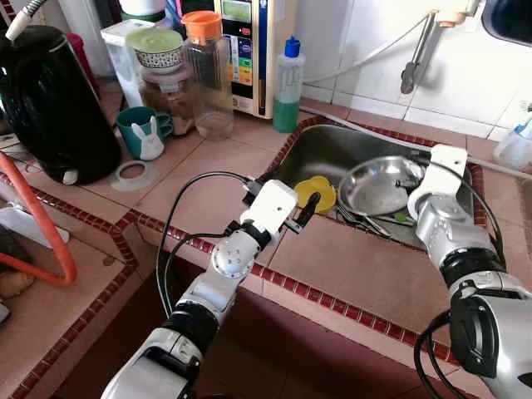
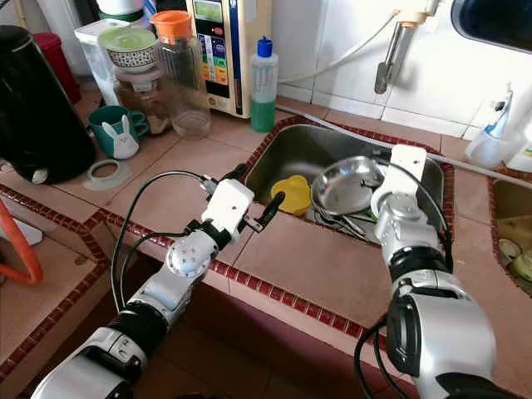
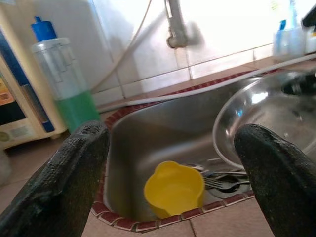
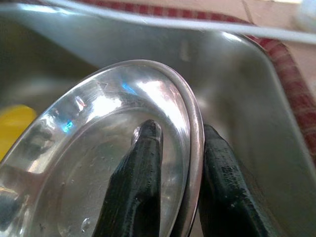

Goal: Kitchen organization

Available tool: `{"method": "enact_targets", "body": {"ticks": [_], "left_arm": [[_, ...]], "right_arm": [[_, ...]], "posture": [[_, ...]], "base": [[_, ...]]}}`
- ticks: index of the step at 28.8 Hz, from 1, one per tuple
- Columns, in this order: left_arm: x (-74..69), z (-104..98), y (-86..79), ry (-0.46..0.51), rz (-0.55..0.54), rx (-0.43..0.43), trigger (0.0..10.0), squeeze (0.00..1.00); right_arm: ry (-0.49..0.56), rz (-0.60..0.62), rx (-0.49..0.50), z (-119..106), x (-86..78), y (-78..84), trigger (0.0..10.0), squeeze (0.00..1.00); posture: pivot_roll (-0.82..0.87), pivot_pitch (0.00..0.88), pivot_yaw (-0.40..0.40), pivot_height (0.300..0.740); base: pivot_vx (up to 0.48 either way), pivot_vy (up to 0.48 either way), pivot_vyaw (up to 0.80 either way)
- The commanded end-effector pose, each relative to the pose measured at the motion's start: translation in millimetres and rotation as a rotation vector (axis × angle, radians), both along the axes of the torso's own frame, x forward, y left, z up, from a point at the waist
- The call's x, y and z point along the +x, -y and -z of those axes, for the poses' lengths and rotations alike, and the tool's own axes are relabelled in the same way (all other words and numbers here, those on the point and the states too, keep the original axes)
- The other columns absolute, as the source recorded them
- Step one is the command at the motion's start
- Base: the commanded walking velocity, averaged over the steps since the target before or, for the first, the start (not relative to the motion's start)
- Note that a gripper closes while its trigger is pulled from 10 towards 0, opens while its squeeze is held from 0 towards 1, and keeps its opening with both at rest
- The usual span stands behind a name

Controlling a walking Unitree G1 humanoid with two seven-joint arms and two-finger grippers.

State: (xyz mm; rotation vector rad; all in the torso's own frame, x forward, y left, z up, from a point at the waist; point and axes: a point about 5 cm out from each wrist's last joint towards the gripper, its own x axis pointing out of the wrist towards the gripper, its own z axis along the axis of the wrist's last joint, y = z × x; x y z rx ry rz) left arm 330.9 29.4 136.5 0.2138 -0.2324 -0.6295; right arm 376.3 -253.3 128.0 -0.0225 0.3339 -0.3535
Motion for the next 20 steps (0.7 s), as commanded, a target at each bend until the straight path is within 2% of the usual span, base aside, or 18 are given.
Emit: {"method": "enact_targets", "body": {"ticks": [1, 5, 6, 7, 8, 12, 13, 14, 17, 18, 19, 20], "left_arm": [[-2.3, -2.1, -0.8, -0.049, 0.025, -0.016, 10.0, 1.0], [-5.9, -1.8, -0.4, -0.068, 0.054, -0.004, 10.0, 1.0], [-6.8, -1.0, -0.3, -0.082, 0.061, -0.003, 10.0, 1.0], [-8.0, -0.2, -0.3, -0.106, 0.069, -0.004, 10.0, 1.0], [-9.0, 0.8, 0.2, -0.123, 0.079, -0.003, 10.0, 1.0], [-12.8, 3.0, 2.0, -0.17, 0.115, 0.003, 10.0, 1.0], [-15.4, 2.8, 2.5, -0.189, 0.135, 0.011, 10.0, 1.0], [-16.4, 2.3, 2.4, -0.195, 0.14, 0.014, 10.0, 1.0], [-18.5, 3.0, 2.2, -0.218, 0.156, 0.03, 10.0, 1.0], [-18.8, 3.3, 2.5, -0.223, 0.16, 0.035, 10.0, 0.77], [-19.8, 3.5, 2.8, -0.232, 0.165, 0.042, 10.0, 0.35], [-20.0, 3.6, 2.9, -0.233, 0.167, 0.044, 10.0, 0.27]], "right_arm": [[-0.031, 0.026, -0.079, 7.0, -6.0, 8.8, 0.0, 0.0], [-0.07, 0.018, -0.15, 15.4, -10.9, 10.9, 0.0, 0.0], [-0.087, 0.004, -0.171, 18.4, -12.2, 10.2, 1.0, 0.0], [-0.108, -0.015, -0.195, 22.2, -13.7, 9.2, 2.5, 0.0], [-0.123, -0.033, -0.21, 24.6, -14.4, 7.7, 10.0, 0.0], [-0.16, -0.08, -0.21, 33.4, -16.8, 1.7, 10.0, 0.0], [-0.17, -0.102, -0.219, 35.8, -17.3, -0.9, 10.0, 0.29], [-0.173, -0.112, -0.229, 36.3, -17.3, -1.7, 10.0, 1.0], [-0.171, -0.132, -0.215, 37.0, -16.5, -5.2, 10.0, 1.0], [-0.172, -0.135, -0.213, 37.2, -16.5, -5.6, 10.0, 1.0], [-0.174, -0.141, -0.21, 37.6, -16.5, -6.1, 10.0, 1.0], [-0.175, -0.145, -0.207, 37.8, -16.5, -6.5, 10.0, 1.0]], "posture": [[0.07, 0.0, 0.004, 0.74], [0.08, 0.0, 0.005, 0.74], [0.08, 0.0, 0.007, 0.74], [0.09, 0.0, 0.008, 0.74], [0.09, 0.0, 0.008, 0.74], [0.09, 0.0, 0.009, 0.74], [0.09, 0.0, 0.01, 0.74], [0.09, 0.0, 0.01, 0.74], [0.09, 0.0, 0.011, 0.74], [0.09, 0.0, 0.011, 0.74], [0.09, 0.0, 0.011, 0.74], [0.09, 0.0, 0.012, 0.74]], "base": [[0.0, 0.0, 0.0], [0.0, 0.0, 0.0], [0.0, 0.0, 0.0], [0.0, 0.0, 0.0], [0.0, 0.0, 0.0], [0.0, 0.0, 0.0], [0.0, 0.0, 0.0], [0.0, 0.0, 0.0], [0.0, 0.0, 0.0], [0.0, 0.0, 0.0], [0.0, 0.0, 0.0], [0.0, 0.0, 0.0]]}}
